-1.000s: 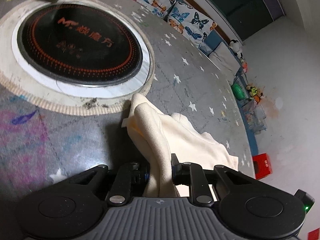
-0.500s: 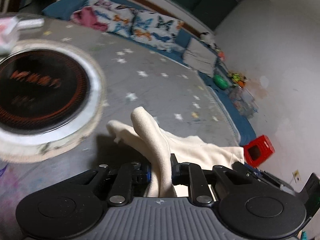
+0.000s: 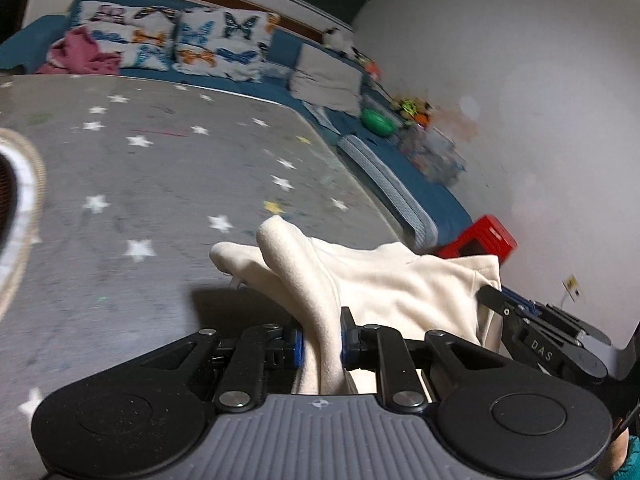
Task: Fold clothes
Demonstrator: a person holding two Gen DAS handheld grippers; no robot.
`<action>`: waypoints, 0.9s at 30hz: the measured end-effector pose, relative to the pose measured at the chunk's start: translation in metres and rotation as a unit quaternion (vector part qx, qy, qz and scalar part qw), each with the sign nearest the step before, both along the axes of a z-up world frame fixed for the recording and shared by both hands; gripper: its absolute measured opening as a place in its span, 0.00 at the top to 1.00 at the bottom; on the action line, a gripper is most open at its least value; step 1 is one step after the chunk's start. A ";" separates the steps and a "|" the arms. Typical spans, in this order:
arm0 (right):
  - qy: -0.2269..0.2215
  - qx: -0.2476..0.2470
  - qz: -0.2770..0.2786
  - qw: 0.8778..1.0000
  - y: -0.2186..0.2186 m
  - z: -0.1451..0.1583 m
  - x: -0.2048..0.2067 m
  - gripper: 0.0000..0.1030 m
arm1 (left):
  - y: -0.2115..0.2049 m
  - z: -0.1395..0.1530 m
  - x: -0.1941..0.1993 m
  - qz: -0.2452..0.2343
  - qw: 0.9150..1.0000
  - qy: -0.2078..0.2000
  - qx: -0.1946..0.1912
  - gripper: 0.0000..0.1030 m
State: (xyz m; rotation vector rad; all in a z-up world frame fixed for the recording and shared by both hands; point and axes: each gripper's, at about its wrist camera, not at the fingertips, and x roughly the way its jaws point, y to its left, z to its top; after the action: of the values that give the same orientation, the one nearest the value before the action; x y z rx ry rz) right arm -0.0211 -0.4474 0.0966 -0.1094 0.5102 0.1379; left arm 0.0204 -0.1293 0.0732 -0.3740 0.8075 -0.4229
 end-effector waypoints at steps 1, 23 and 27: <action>0.001 -0.002 -0.007 1.000 -0.004 -0.002 0.001 0.88 | -0.006 -0.003 0.003 -0.005 1.000 0.002 0.005 0.83; 0.060 0.028 -0.048 0.997 -0.023 -0.039 0.029 0.84 | -0.027 -0.010 0.017 -0.008 0.992 -0.033 0.125 0.60; 0.070 0.037 -0.022 0.997 -0.010 -0.043 0.037 0.82 | -0.042 -0.018 0.024 -0.022 0.991 -0.029 0.132 0.60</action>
State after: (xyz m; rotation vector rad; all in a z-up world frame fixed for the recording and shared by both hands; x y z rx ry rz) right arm 0.0158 -0.4569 0.0536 -0.0155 0.6458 0.1226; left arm 0.0443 -0.1710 0.0550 -0.0975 0.8051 -0.3616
